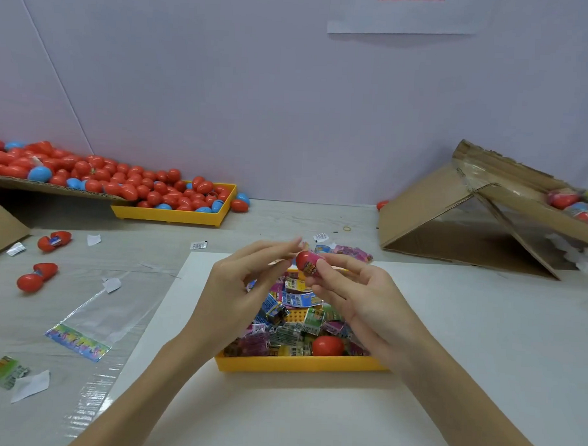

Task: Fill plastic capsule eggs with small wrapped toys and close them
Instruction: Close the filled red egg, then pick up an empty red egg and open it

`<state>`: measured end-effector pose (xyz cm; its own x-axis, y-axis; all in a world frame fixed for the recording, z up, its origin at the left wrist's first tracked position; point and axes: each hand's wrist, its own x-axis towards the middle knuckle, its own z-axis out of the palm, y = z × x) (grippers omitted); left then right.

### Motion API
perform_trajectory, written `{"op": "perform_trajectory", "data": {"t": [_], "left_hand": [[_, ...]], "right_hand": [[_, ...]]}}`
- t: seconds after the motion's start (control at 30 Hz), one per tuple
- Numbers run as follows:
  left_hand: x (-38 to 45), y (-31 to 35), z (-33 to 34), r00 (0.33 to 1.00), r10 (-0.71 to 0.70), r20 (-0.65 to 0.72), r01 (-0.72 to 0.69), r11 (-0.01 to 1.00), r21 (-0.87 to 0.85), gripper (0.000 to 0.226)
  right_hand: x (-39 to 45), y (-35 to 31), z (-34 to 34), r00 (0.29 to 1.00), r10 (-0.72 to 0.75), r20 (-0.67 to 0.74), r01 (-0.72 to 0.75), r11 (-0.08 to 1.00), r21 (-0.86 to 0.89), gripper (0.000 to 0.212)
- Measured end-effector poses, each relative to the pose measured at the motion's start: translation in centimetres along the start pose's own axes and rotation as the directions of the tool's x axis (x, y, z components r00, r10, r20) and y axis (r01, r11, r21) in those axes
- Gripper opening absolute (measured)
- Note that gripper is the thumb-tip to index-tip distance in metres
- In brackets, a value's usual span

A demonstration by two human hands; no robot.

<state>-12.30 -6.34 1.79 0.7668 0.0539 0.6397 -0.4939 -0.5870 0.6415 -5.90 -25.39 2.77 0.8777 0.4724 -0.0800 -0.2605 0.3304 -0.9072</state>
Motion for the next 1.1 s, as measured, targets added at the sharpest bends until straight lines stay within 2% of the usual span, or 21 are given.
{"op": "perform_trajectory", "data": {"t": [0.1, 0.17, 0.27, 0.33, 0.37, 0.43, 0.5, 0.57, 0.67, 0.73, 0.83, 0.93, 1.03, 1.1], "left_hand": [[0.0, -0.1, -0.2, 0.996, -0.066, -0.063, 0.068, 0.997, 0.034, 0.046], [0.1, -0.3, -0.4, 0.991, -0.075, -0.108, 0.083, 0.994, 0.068, 0.035], [0.2, -0.5, -0.7, 0.992, -0.083, -0.098, 0.092, 0.991, 0.094, 0.025], [0.1, -0.6, -0.7, 0.996, -0.066, -0.055, 0.073, 0.99, 0.123, 0.025], [0.1, -0.6, -0.6, 0.997, -0.067, -0.032, 0.071, 0.989, 0.133, 0.023], [0.0, -0.7, -0.6, 0.997, -0.073, 0.011, 0.071, 0.986, 0.15, 0.022], [0.0, -0.6, -0.5, 0.996, -0.08, 0.043, 0.072, 0.983, 0.167, 0.023], [-0.1, -0.7, -0.6, 0.995, -0.089, 0.055, 0.077, 0.98, 0.184, 0.024], [-0.2, -0.9, -1.0, 0.99, -0.13, 0.045, 0.115, 0.963, 0.242, 0.024], [-0.2, -1.1, -1.4, 0.99, -0.144, 0.014, 0.131, 0.937, 0.324, 0.019], [0.2, -1.9, -1.6, 0.971, -0.223, -0.086, 0.239, 0.92, 0.31, 0.013], [2.1, -3.8, -1.9, 0.882, -0.428, -0.198, 0.464, 0.863, 0.2, 0.015], [5.9, -7.5, -2.6, 0.825, -0.525, -0.209, 0.56, 0.716, 0.416, 0.033], [8.8, -9.7, -3.4, 0.823, -0.523, -0.222, 0.54, 0.6, 0.59, 0.039]], "right_hand": [[1.4, -2.4, -1.1, 0.998, 0.05, -0.032, -0.044, 0.985, 0.168, 0.035], [3.1, -5.6, -2.3, 0.995, 0.074, -0.059, -0.048, 0.931, 0.363, 0.033], [5.5, -11.6, -4.4, 0.984, -0.03, -0.173, 0.135, 0.757, 0.639, 0.025], [6.3, -14.3, -5.6, 0.958, -0.12, -0.262, 0.278, 0.627, 0.728, 0.025], [6.5, -14.8, -6.1, 0.95, -0.139, -0.281, 0.307, 0.592, 0.745, 0.026], [6.7, -14.1, -6.4, 0.954, -0.12, -0.276, 0.291, 0.606, 0.741, 0.022], [6.4, -11.7, -6.2, 0.963, -0.101, -0.248, 0.241, 0.73, 0.639, 0.017], [5.8, -8.5, -6.0, 0.977, -0.096, -0.19, 0.175, 0.87, 0.461, 0.023], [4.3, -4.3, -5.7, 0.992, -0.105, -0.075, 0.12, 0.967, 0.224, 0.027], [3.5, -2.5, -5.2, 0.99, -0.135, -0.048, 0.136, 0.991, 0.012, 0.025], [2.7, -1.3, -4.2, 0.978, -0.207, -0.027, 0.189, 0.933, -0.307, 0.023], [2.3, -0.7, -3.7, 0.962, -0.272, 0.023, 0.253, 0.855, -0.453, 0.021], [2.2, -0.1, -3.2, 0.933, -0.352, 0.068, 0.321, 0.733, -0.6, 0.022], [2.0, 0.1, -3.0, 0.921, -0.38, 0.092, 0.342, 0.672, -0.657, 0.021]]}}
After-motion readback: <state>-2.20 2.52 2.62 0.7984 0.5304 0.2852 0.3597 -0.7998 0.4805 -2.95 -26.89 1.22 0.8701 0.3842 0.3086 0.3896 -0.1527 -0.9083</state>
